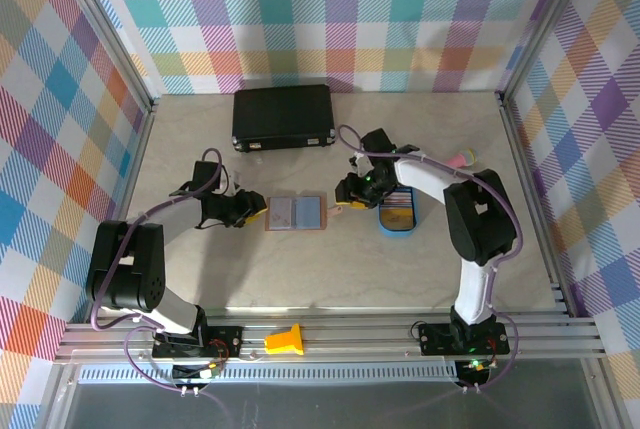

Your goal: Put the credit cards into the card holder

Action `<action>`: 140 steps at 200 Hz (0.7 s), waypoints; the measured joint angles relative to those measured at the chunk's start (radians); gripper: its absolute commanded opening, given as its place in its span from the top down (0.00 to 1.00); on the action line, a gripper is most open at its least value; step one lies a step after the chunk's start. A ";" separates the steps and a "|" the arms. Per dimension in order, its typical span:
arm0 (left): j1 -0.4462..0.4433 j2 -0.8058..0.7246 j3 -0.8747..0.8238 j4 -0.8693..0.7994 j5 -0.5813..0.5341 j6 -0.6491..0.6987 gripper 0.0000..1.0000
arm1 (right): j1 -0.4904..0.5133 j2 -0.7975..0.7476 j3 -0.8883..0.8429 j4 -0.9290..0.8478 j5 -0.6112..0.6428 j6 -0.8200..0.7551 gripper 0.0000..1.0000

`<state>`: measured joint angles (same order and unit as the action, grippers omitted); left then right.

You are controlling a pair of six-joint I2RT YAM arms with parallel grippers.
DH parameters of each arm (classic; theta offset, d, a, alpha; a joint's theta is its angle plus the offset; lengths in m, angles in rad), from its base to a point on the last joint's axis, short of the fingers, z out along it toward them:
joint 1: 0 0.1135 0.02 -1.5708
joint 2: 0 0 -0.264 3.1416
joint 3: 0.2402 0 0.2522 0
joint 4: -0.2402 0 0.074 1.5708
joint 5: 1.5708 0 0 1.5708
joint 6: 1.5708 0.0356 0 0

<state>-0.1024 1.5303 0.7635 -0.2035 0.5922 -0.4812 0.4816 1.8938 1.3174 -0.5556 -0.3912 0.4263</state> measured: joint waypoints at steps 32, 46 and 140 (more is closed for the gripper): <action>-0.028 0.009 0.000 0.007 0.002 0.000 0.63 | 0.074 -0.038 0.084 -0.064 0.127 0.003 0.42; -0.035 0.020 0.000 0.019 0.002 0.000 0.63 | 0.138 -0.027 0.142 -0.071 0.157 0.022 0.42; -0.038 0.060 -0.003 0.087 0.006 -0.013 0.65 | 0.290 0.277 0.426 -0.181 0.274 0.219 0.43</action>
<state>-0.1406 1.5898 0.7609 -0.1169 0.5980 -0.4946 0.7719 2.1712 1.7439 -0.7364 -0.1169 0.6456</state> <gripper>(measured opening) 0.351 0.562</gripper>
